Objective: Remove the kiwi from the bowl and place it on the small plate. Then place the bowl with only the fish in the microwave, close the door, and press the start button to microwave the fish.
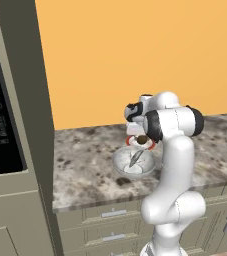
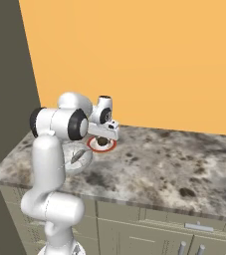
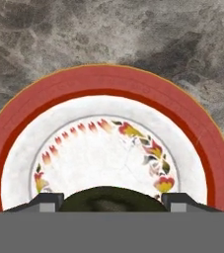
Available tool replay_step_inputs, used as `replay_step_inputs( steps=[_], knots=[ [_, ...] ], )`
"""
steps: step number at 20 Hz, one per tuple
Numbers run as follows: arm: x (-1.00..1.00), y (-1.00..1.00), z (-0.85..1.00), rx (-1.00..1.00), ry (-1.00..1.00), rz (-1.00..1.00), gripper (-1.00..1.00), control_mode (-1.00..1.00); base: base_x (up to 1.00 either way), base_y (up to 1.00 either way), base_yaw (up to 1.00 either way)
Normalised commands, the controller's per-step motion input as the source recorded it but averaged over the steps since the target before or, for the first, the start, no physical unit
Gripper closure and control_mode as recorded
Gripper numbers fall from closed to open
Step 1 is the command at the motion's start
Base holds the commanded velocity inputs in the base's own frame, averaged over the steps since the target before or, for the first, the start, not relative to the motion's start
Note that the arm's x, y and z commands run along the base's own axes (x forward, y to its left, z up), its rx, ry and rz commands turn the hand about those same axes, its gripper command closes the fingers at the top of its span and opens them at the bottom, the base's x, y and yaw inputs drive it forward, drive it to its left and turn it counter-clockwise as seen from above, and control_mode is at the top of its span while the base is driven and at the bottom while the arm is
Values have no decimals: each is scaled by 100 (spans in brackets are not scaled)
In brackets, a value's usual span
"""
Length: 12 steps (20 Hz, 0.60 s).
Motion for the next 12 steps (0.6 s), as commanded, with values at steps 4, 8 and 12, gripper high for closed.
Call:
replay_step_inputs(
  steps=[4, 8, 12],
  knots=[
    [-8, 13, -3, 0, 0, 0, -100, -100, 0, 0, 0],
    [-13, 2, 14, 0, 0, 0, -100, -100, 0, 0, 0],
    [-27, 0, 58, 0, -12, 0, -100, -100, 0, 0, 0]
  ],
)
